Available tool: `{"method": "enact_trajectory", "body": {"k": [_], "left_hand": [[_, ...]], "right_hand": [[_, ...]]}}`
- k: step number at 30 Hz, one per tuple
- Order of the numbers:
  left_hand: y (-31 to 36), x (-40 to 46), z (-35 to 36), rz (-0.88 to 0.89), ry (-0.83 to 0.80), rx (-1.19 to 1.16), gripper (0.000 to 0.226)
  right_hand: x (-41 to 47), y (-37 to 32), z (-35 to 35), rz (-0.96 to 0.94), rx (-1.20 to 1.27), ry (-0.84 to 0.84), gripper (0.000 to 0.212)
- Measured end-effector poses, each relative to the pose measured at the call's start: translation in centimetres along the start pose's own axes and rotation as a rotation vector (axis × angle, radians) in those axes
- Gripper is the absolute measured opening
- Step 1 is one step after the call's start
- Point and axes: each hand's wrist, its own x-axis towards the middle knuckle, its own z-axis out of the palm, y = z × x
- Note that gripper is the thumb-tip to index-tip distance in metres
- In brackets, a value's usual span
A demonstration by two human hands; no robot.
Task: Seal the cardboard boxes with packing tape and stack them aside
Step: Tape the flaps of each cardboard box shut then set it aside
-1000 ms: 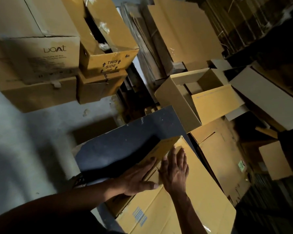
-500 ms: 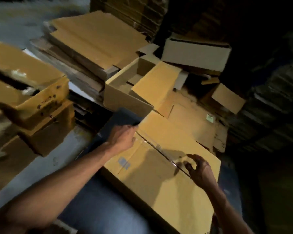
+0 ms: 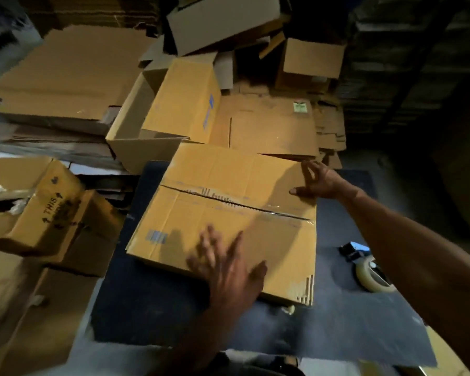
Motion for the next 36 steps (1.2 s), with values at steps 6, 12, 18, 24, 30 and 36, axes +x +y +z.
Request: {"method": "enact_trajectory", "body": {"k": [6,12,18,24,30,36], "left_hand": [[-2.2,-1.8,1.5,-0.319,-0.175,-0.227,0.095],[-3.4,7.6,-2.6,-0.189,-0.228,-0.168,0.073],[2.8,7.2,-0.7,0.155,-0.239,0.075,0.088],[7.0,1.1,8.3,0.449,-0.175,0.438,0.08],[6.5,1.5,8.9,0.495,-0.084,0.446,0.079],[8.5,1.7,7.9,0.369,-0.169,0.254,0.086]], "right_hand": [[-4.1,2.2,2.0,0.164,-0.119,0.134,0.124],[-10.7,5.6,4.4,0.395,0.01,0.175,0.14],[-13.3,12.2,5.1,0.267,0.121,0.179,0.092],[-13.3,23.0,5.0,0.203,0.017,-0.055,0.054],[-11.3,26.8,8.3,0.111,-0.26,-0.011,0.054],[-12.6,26.5,9.7,0.1,-0.186,-0.005,0.03]]}}
